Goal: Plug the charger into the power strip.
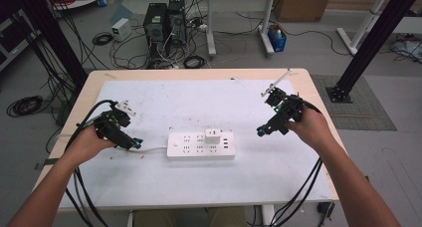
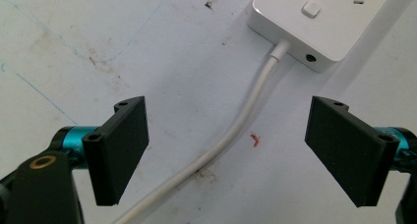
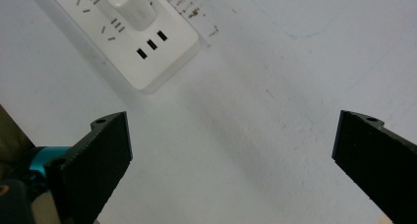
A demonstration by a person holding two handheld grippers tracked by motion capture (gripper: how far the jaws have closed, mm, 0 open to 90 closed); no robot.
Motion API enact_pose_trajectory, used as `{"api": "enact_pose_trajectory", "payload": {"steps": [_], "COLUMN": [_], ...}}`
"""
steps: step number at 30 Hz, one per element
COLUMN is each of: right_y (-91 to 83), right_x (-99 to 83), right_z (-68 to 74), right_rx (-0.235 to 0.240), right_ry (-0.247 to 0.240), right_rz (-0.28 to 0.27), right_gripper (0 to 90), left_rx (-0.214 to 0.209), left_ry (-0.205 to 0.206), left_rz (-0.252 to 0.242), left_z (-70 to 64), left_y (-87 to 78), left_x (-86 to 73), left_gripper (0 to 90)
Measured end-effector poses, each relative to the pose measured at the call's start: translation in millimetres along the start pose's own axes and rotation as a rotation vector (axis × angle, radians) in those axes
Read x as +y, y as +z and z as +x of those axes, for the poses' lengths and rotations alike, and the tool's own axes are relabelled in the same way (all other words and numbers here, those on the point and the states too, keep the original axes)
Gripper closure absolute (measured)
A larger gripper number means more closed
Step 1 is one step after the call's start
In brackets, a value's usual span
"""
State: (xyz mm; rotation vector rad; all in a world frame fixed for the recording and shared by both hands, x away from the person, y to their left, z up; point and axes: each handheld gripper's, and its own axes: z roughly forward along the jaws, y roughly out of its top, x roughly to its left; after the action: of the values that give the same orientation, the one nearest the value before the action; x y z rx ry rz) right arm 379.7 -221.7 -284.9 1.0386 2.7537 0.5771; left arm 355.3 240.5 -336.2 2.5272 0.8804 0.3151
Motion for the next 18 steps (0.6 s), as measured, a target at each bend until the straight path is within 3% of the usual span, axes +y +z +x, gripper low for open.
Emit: {"api": "enact_pose_trajectory", "payload": {"steps": [9,18], "right_y": [-2.6,-5.5], "right_x": [-27.0,-33.6], "right_z": [-5.3,-4.2], "right_rx": [-0.025,-0.031], "right_ry": [0.038,0.046], "right_rz": [-0.017,-0.033], "right_gripper": [0.9,0.9], "left_rx": [0.025,0.027], "left_ry": [-0.020,-0.032], "left_rz": [-0.003,-0.013], "left_z": [-4.2,-3.9], "left_y": [-1.3,-3.7], "left_x": [-0.1,-1.9], "left_gripper": [16.8,16.8]}}
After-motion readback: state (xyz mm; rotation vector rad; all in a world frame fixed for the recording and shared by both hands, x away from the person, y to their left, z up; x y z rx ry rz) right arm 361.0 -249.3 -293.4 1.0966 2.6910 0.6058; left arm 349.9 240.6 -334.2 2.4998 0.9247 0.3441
